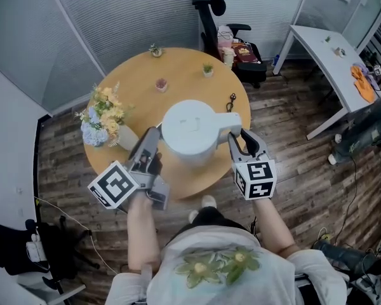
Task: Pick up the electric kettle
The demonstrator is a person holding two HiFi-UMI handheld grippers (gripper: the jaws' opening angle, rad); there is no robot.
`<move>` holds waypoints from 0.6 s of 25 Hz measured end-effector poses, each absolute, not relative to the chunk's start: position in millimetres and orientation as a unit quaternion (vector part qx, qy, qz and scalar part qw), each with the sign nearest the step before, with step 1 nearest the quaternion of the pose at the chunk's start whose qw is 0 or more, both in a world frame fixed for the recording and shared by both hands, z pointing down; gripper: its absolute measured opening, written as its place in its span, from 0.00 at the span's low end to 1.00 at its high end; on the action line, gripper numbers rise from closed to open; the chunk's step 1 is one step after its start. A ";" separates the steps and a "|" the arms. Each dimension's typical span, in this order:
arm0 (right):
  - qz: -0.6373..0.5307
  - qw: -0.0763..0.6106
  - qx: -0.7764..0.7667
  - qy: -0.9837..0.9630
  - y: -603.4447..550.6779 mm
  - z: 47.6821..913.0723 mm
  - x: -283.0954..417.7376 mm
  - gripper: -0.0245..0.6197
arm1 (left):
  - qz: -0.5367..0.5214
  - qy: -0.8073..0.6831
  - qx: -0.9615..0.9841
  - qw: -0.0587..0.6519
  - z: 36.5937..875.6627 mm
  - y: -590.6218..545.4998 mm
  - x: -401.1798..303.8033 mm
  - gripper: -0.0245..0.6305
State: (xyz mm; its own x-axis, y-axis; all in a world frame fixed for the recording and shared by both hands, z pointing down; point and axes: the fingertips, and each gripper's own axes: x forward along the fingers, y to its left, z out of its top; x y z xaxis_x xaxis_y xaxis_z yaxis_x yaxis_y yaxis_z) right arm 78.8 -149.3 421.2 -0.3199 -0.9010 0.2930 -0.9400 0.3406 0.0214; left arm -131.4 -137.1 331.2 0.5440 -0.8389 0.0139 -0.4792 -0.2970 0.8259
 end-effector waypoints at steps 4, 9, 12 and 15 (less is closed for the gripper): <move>0.081 0.132 0.568 -0.808 -144.7 426.4 78.3 0.24 | -0.212 -0.432 0.770 0.419 338.5 -131.5 -133.8 0.13; 0.085 0.136 0.565 -0.810 -131.1 430.7 78.3 0.24 | -0.215 -0.433 0.768 0.421 340.9 -118.4 -133.1 0.13; 0.087 0.138 0.562 -0.811 -123.9 433.1 78.8 0.24 | -0.219 -0.430 0.768 0.420 341.5 -111.5 -131.5 0.12; 0.089 0.141 0.560 -0.812 -116.9 436.0 79.4 0.24 | -0.212 -0.436 0.770 0.414 343.2 -105.0 -132.1 0.12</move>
State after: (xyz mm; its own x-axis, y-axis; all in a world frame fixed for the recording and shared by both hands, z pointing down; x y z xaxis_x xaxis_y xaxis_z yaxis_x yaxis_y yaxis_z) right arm 79.4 -116.9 436.0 -0.3335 -0.8839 0.3278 -0.9339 0.3572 0.0128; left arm -132.1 -105.0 343.2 0.5305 -0.8470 0.0346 -0.4955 -0.2767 0.8233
